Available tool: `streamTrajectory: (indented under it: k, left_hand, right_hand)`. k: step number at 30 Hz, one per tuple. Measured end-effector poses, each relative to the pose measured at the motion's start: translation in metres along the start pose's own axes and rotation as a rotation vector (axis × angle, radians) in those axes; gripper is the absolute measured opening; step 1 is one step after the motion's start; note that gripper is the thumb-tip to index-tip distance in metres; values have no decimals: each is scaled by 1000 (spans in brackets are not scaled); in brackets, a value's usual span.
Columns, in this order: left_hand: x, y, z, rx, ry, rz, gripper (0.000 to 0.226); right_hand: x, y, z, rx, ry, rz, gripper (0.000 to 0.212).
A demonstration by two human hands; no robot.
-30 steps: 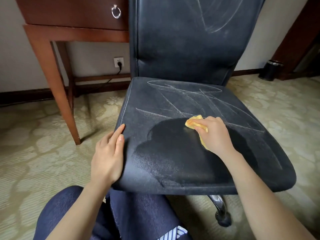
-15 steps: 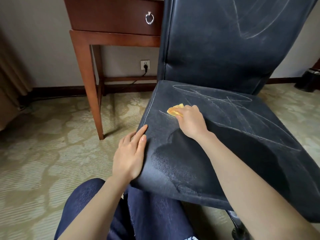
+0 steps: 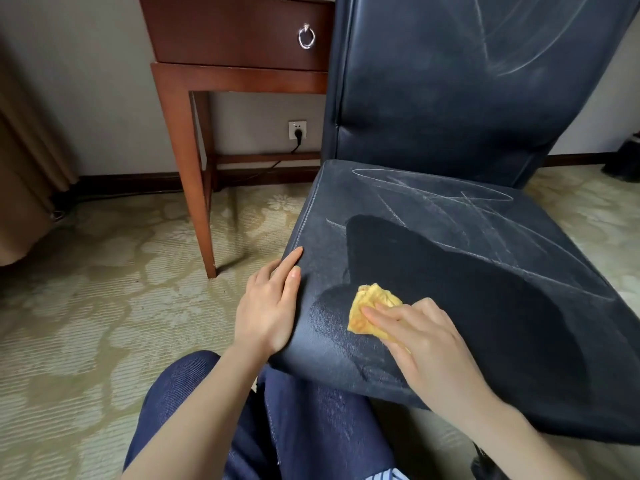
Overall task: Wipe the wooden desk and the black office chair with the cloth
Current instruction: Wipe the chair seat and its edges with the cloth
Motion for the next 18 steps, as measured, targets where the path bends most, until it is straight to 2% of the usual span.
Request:
streamTrajectory:
  k: [3, 6, 13, 18]
  left_hand:
    - [0, 0, 0, 1, 2, 14, 56]
    - [-3, 1, 3, 9, 3, 19, 67]
    - [-8, 5, 9, 30, 10, 70, 70]
    - [-10, 8, 14, 45, 21, 61, 70]
  right_hand:
    - [-2, -8, 18, -28, -6, 27, 38]
    - [-3, -18, 51, -35, 13, 62, 34]
    - [5, -48, 140, 103, 257, 69, 35]
    - [15, -53, 193, 232, 299, 6, 36]
Point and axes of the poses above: each hand's wrist, its own z-axis towards the middle knuckle, its own x-axis out of the palm, y = z × x, the point moved 1 cm from there along z, towards the middle knuckle, and after that the axes turned 11 degrees about y, right-handed, at the moved point
